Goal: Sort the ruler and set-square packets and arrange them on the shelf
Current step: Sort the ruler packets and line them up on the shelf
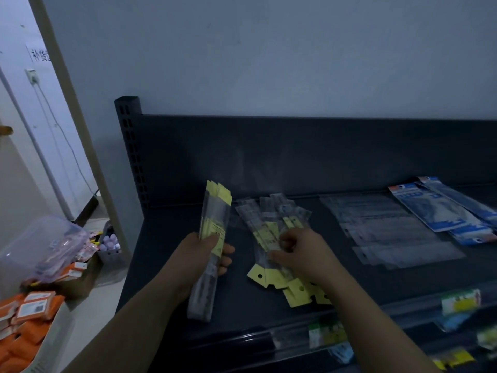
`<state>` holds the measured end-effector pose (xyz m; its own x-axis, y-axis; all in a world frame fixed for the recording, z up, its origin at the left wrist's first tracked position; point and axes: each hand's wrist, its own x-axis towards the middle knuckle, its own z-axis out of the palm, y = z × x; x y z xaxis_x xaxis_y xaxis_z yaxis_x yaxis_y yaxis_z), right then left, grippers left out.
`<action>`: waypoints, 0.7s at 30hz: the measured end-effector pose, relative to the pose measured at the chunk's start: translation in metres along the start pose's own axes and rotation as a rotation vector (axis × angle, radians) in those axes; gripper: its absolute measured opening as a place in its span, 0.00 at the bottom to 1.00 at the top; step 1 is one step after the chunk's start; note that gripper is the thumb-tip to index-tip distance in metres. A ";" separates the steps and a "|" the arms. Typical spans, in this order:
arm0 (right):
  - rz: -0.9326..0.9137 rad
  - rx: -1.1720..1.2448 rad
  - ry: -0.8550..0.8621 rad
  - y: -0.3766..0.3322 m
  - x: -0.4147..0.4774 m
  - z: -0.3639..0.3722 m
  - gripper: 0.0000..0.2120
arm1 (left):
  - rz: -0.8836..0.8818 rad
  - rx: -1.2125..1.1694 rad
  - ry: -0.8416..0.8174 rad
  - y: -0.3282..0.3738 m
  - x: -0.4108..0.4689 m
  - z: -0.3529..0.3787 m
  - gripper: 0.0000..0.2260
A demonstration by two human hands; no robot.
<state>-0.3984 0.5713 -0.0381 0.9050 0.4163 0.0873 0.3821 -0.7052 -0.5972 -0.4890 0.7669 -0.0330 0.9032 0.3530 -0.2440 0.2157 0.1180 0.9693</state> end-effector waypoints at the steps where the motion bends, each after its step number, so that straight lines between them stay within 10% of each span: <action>1: 0.014 0.000 0.000 0.000 0.001 0.000 0.15 | 0.021 0.039 0.009 0.000 0.001 -0.005 0.10; 14: 0.110 0.193 0.000 0.003 0.011 -0.015 0.17 | 0.097 1.219 0.347 -0.008 0.012 -0.024 0.19; 21: 0.214 0.668 0.084 0.014 -0.007 -0.040 0.15 | 0.342 0.923 0.290 0.010 -0.005 -0.002 0.19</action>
<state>-0.3917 0.5360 -0.0153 0.9691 0.2431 -0.0412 0.0221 -0.2519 -0.9675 -0.4920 0.7678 -0.0218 0.8717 0.4593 0.1705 0.2758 -0.7477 0.6041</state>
